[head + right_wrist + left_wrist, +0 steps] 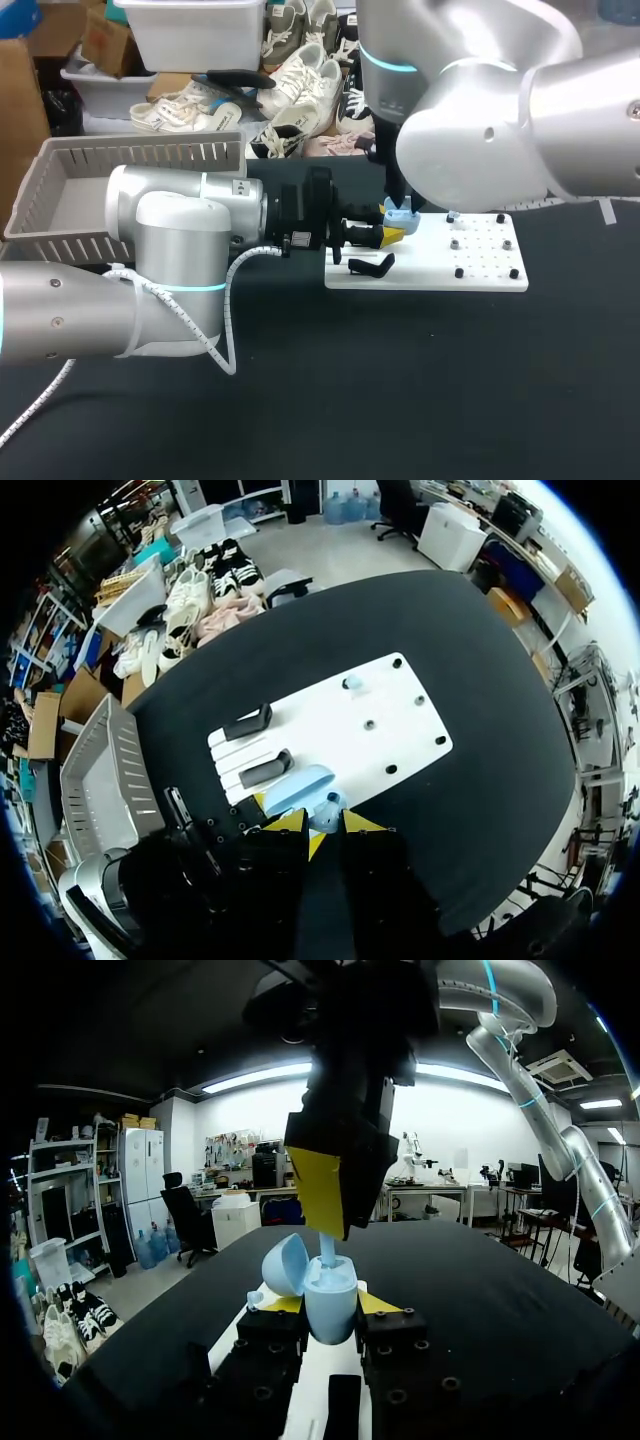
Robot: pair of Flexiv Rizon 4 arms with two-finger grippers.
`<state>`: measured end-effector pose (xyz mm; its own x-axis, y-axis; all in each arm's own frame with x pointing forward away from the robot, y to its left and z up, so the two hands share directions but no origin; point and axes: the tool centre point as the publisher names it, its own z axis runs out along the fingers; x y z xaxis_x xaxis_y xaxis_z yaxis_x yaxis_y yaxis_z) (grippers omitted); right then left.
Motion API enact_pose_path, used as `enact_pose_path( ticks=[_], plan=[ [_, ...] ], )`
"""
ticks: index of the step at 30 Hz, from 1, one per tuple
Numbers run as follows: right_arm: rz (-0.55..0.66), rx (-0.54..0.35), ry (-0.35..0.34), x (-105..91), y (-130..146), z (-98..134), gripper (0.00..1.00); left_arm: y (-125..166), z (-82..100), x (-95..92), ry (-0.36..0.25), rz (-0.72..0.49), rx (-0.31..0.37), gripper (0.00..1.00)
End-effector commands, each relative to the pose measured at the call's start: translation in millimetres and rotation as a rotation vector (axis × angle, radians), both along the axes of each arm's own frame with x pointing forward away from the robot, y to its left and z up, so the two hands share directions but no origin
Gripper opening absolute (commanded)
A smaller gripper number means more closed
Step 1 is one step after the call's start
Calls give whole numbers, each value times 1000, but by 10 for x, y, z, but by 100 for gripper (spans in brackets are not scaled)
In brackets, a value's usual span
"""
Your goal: Pick up each earbud case from the left stands, insert the matching earbuds, close the lid, and place the case in the box.
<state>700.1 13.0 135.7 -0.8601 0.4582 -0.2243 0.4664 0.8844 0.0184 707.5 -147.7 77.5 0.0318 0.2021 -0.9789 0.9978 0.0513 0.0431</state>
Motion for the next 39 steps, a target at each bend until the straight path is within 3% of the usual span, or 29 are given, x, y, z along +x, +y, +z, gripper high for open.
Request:
enact_pose_path(
  ticks=[1, 39],
  plan=[
    [-2, -1, -1, -20, -4, -3, 0, 0, -4, -20, -3, 7, -2, 0],
    [3, 2, 2, 2, 43, 3, 0, 0, -4, -20, -3, 7, -2, 0]
  ],
)
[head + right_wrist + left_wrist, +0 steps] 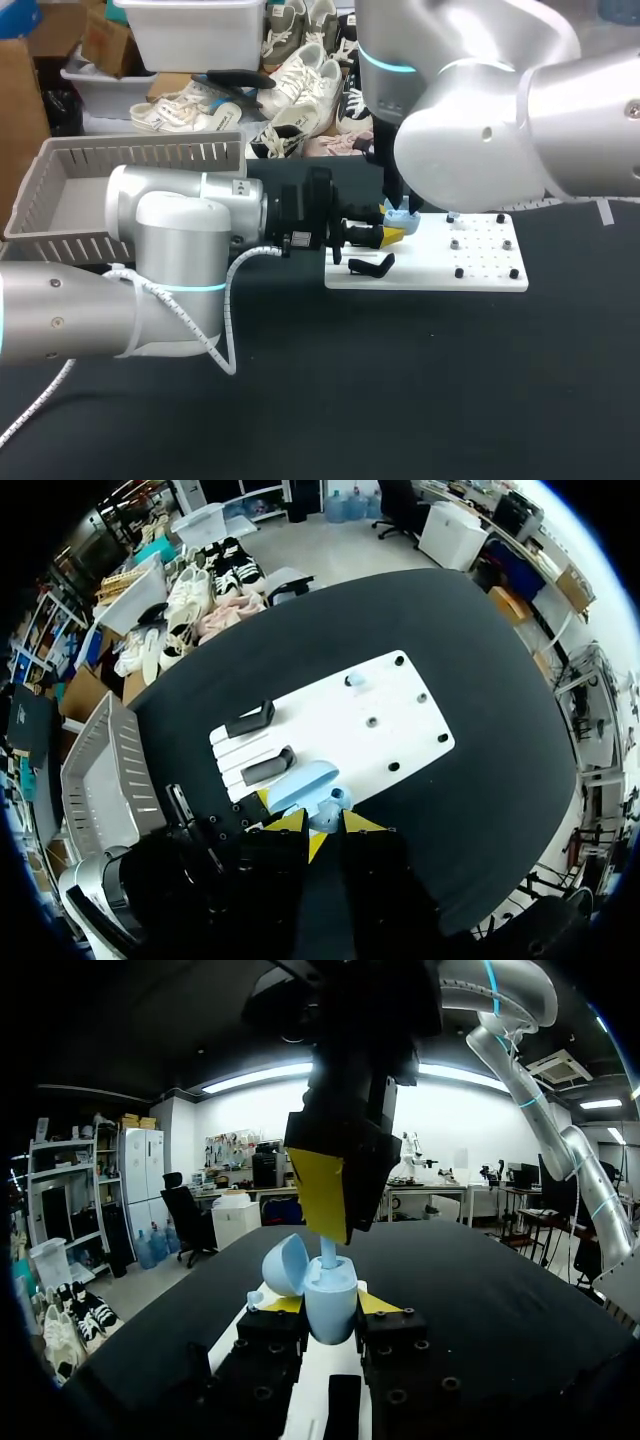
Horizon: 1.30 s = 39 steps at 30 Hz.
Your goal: Pick up each earbud case from the left stands, insert the matching earbuds, close the lid, and place the case in the box.
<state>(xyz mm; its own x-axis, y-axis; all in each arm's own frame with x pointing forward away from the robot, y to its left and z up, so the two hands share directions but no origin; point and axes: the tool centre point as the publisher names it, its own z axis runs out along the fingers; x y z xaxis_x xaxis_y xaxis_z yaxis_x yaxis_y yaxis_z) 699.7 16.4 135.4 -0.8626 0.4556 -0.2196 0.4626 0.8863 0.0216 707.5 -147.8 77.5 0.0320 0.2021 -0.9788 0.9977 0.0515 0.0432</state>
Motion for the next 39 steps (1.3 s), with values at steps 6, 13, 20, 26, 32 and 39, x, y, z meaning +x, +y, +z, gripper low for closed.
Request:
enact_pose_path(
  ticks=[6, 13, 20, 26, 32, 39],
  plan=[
    [-4, -6, -4, 31, -1, 34, 0, 0, -4, -20, -3, 7, -2, 0],
    [-11, -5, -8, 55, -16, 48, 0, 0, -4, -20, -3, 7, -2, 0],
    [-14, 1, 0, 56, -17, 16, 0, 0, -4, -20, -3, 7, -2, 0],
    [-13, 0, 3, 54, -22, 12, 0, 0, -4, -20, -3, 7, -2, 0],
    [-14, 6, 6, 35, -36, 0, 0, 0, -4, -20, -3, 7, -2, 0],
    [-16, 10, 7, 17, -45, -2, 0, 0, -4, -20, -3, 7, -2, 0]
  ],
)
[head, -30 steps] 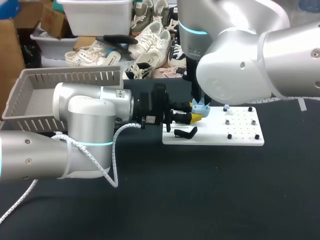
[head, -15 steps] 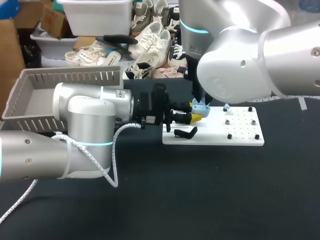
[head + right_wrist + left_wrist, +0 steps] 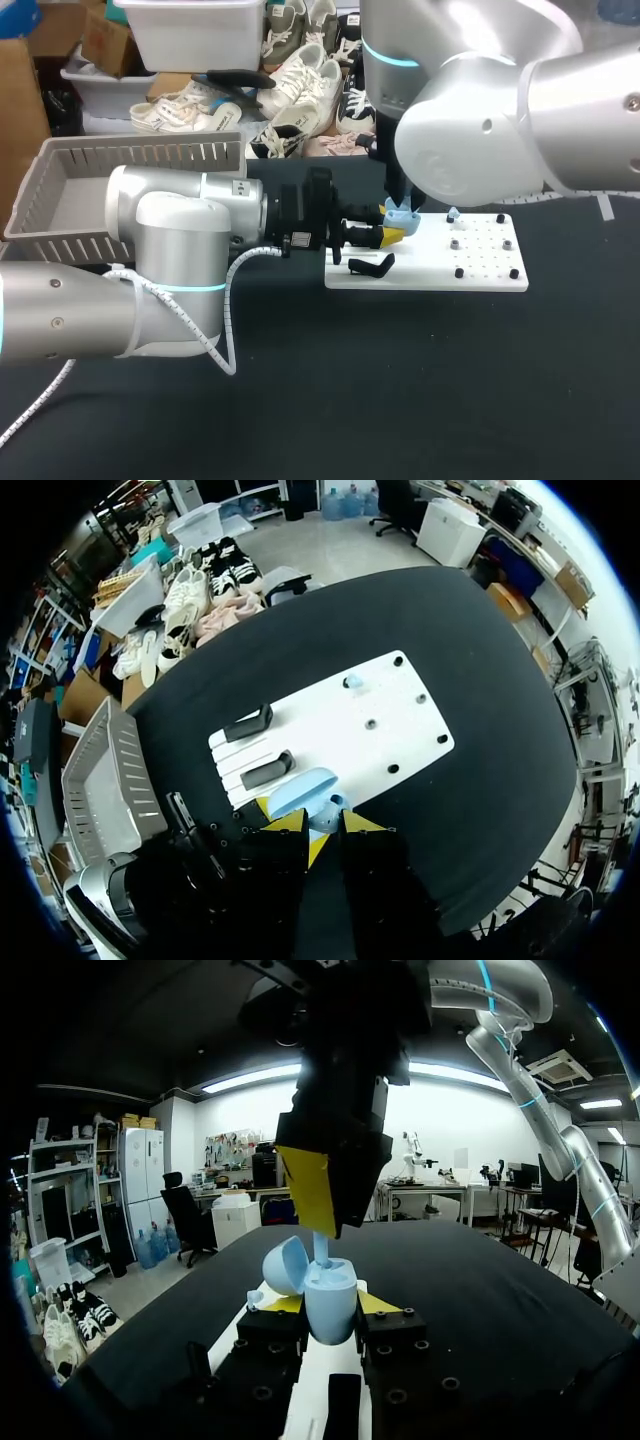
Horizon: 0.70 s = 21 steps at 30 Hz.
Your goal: Pick up each earbud case from the left stands, insert the matching earbuds, close the lid, and place the case in the box.
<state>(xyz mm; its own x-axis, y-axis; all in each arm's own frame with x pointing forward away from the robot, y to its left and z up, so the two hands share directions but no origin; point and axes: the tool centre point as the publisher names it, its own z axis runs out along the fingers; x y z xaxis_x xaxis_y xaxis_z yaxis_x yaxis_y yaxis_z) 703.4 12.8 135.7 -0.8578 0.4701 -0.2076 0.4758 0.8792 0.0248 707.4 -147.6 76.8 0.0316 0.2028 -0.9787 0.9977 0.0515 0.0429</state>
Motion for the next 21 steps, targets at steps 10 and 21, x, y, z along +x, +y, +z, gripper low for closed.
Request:
enact_pose_path(
  ticks=[10, 21],
  plan=[
    [-3, 2, -2, -35, -11, -10, 0, -2, 3, -19, -3, 7, -3, 0],
    [-14, 7, -1, -30, -48, -20, 0, -2, 3, -19, -3, 7, -3, 0]
  ],
)
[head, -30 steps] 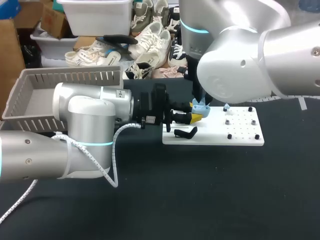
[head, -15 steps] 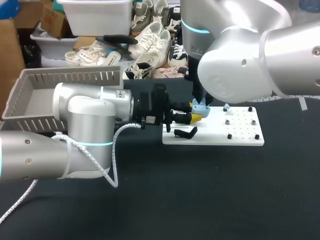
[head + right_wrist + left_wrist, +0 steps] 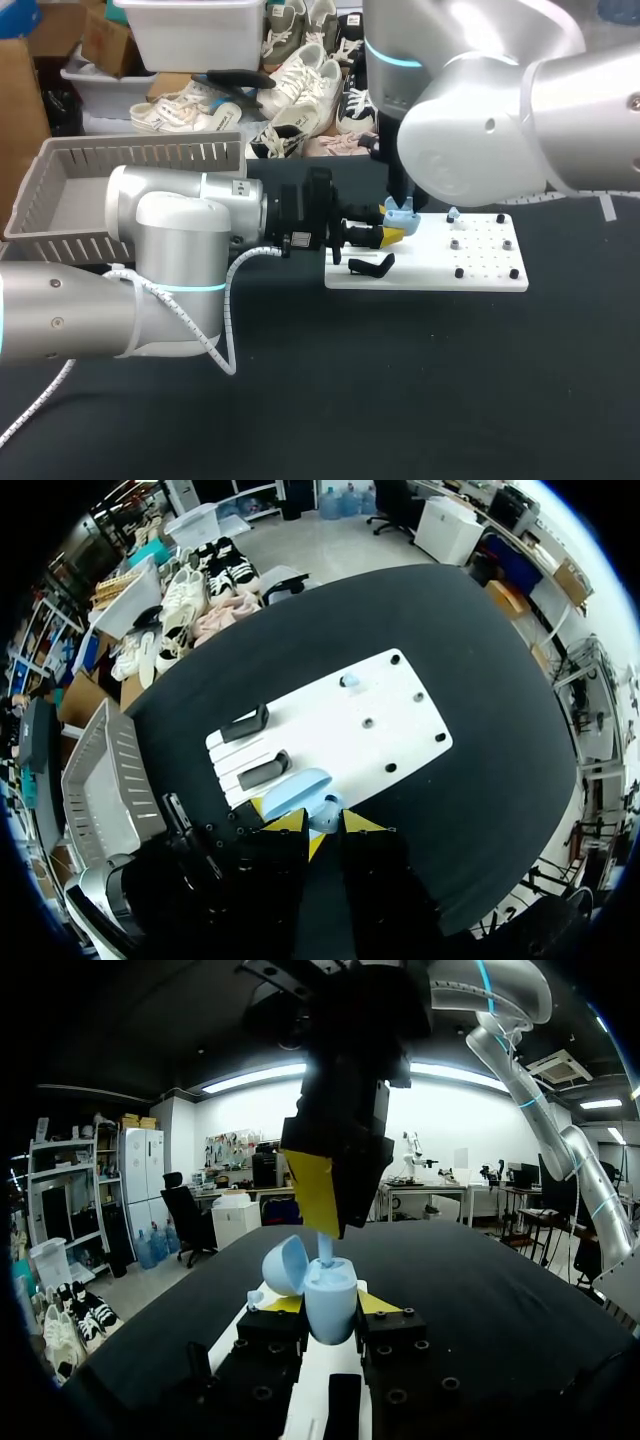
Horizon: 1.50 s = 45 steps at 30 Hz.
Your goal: Pick up each earbud case from the left stands, insert the matching earbuds, close the lid, and place the case in the box.
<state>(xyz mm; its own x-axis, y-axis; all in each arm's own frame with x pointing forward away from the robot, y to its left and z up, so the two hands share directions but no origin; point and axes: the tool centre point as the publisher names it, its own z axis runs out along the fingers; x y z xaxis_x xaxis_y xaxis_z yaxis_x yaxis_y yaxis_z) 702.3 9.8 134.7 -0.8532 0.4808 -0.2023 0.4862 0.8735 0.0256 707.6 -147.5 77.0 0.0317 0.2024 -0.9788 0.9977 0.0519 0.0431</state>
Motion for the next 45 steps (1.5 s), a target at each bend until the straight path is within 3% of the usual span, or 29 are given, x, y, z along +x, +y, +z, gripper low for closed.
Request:
enact_pose_path(
  ticks=[1, 45],
  plan=[
    [-3, 4, -5, -20, -20, -11, 0, -3, 2, -20, -3, 6, -2, 0],
    [-18, 23, 19, -68, -21, -107, 0, -3, 2, -20, -3, 6, -2, 0]
  ],
)
